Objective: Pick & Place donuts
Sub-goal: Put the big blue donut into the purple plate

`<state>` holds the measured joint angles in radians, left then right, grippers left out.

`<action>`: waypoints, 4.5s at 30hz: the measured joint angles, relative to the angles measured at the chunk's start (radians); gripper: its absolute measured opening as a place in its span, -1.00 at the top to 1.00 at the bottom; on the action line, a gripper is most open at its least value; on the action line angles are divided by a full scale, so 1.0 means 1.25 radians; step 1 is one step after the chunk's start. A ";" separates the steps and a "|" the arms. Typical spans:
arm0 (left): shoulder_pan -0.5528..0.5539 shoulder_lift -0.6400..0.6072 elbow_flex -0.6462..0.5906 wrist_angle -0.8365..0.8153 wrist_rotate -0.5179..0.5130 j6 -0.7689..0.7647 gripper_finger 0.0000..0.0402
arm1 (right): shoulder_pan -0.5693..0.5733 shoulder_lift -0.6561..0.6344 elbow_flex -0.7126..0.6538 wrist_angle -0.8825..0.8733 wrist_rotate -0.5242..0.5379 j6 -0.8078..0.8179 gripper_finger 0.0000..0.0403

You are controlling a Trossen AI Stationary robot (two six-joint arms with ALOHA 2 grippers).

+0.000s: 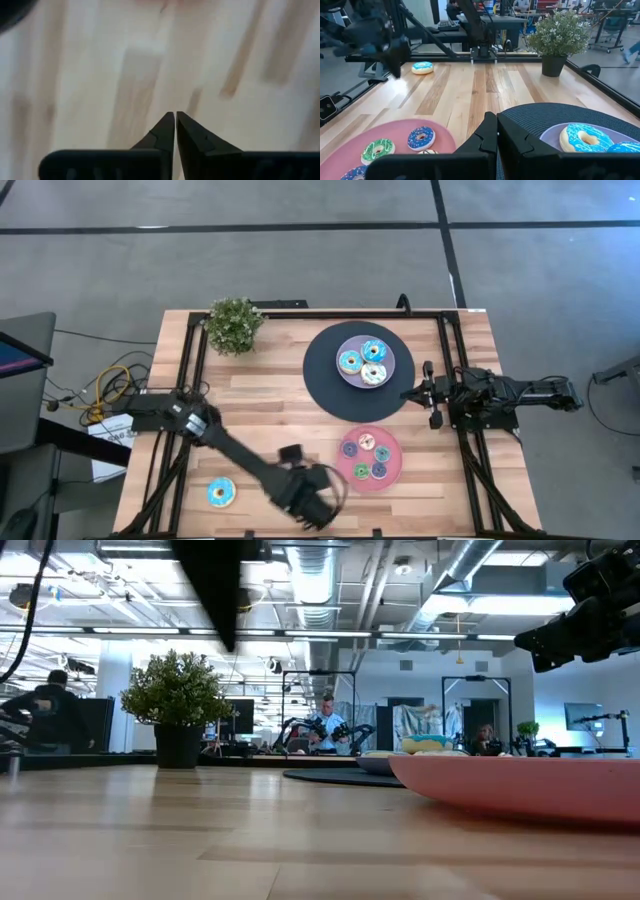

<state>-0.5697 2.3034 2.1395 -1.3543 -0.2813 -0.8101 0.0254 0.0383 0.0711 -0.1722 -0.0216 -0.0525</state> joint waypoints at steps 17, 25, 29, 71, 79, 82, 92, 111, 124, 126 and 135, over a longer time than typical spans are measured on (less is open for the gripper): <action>-0.258 -0.461 -0.650 0.051 -0.120 -0.764 1.00 | 0.000 0.000 0.000 -0.001 0.000 0.000 1.00; -0.277 -0.620 -0.907 0.361 -0.019 -0.855 0.98 | 0.000 0.000 0.000 0.000 0.000 0.000 1.00; -0.277 -0.621 -0.936 0.358 0.041 -0.863 0.84 | 0.000 0.000 0.000 0.000 0.000 0.000 1.00; -0.353 -0.502 -0.940 0.388 0.264 -0.826 -0.37 | 0.000 0.000 0.000 0.000 0.000 0.000 1.00; -0.353 -0.480 -0.939 0.400 0.278 -0.806 -0.37 | 0.000 0.000 0.000 0.000 0.000 0.000 1.00; -0.353 -0.480 -0.939 0.402 0.278 -0.806 -0.33 | 0.000 0.000 0.000 0.000 0.000 0.000 1.00; -0.353 -0.479 -0.939 0.406 0.278 -0.807 0.09 | 0.000 0.000 0.000 0.000 0.000 0.000 1.00; -0.254 -0.480 -0.869 0.369 0.279 -0.704 0.40 | 0.000 0.000 0.000 0.000 0.000 0.000 1.00; 0.068 -0.480 -0.764 0.435 0.235 -0.328 0.40 | 0.000 0.000 0.000 0.000 0.000 0.000 1.00; 0.131 -0.480 -0.740 0.454 0.234 -0.271 0.40 | 0.000 0.000 0.000 0.000 0.000 0.000 1.00; 0.397 -0.478 -0.670 0.723 0.258 -0.014 0.40 | 0.000 0.000 0.000 0.000 0.000 0.000 1.00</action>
<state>-0.0729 1.7065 1.3022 -0.4510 0.0408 -0.8279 0.0257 0.0387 0.0715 -0.1722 -0.0217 -0.0525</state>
